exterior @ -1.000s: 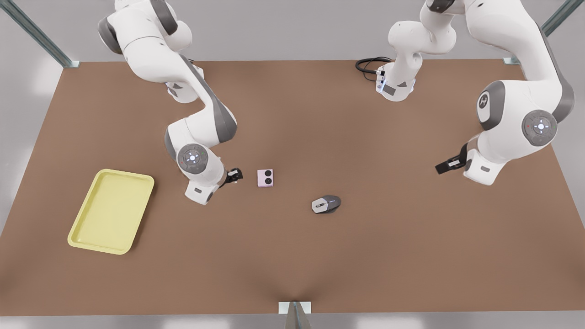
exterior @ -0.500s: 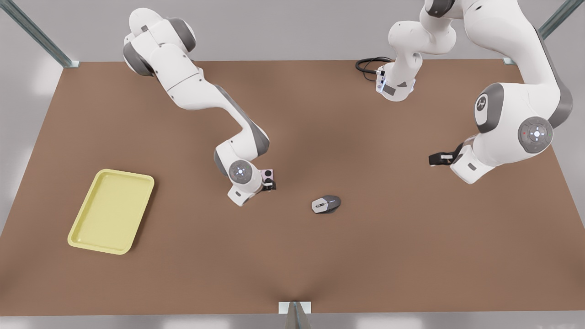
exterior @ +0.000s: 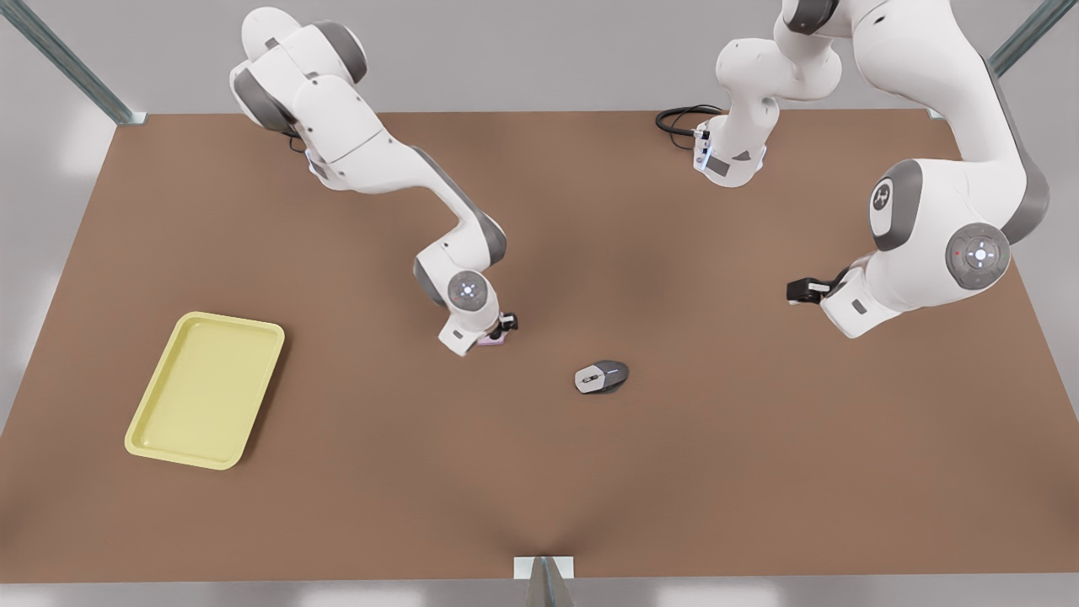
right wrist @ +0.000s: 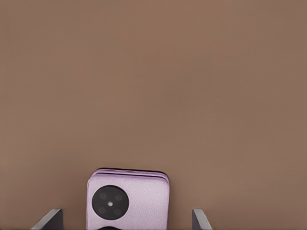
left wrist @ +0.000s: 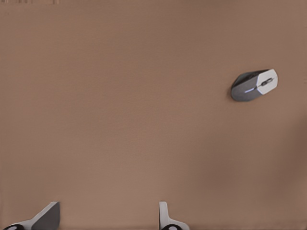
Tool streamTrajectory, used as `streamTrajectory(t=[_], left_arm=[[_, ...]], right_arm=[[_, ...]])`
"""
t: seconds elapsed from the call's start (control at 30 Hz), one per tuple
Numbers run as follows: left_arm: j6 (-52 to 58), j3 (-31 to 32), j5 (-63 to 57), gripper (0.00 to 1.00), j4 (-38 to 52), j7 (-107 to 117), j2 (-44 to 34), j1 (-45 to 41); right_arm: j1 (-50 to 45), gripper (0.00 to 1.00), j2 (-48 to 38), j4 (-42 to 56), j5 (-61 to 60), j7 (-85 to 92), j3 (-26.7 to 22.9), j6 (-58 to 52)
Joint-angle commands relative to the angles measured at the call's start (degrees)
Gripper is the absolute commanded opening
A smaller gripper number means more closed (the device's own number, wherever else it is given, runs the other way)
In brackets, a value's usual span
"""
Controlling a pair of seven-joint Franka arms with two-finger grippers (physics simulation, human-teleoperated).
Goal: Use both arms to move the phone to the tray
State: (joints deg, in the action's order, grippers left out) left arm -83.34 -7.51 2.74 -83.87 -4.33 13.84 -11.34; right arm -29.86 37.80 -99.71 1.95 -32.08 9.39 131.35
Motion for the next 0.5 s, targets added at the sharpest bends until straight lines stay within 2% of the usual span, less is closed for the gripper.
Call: streamTrajectory(t=[0.0, 0.13, 0.47], left_arm=[[-0.06, 0.04, -0.02, 1.0, 0.03, -6.05, 0.04, 0.0], [-0.15, 0.04, -0.02, 1.0, 0.03, -6.13, 0.04, 0.0], [-0.15, 0.04, -0.02, 1.0, 0.03, -6.22, 0.39, -0.08]], right_arm=[[-0.46, 1.0, 0.35, -0.74, 0.69, -0.62, 0.01, 4.25], [0.06, 1.0, 0.52, -4.26, 0.69, 0.18, 0.01, 9.71], [-0.46, 1.0, 0.96, -4.35, 0.69, 0.79, 0.01, 9.89]])
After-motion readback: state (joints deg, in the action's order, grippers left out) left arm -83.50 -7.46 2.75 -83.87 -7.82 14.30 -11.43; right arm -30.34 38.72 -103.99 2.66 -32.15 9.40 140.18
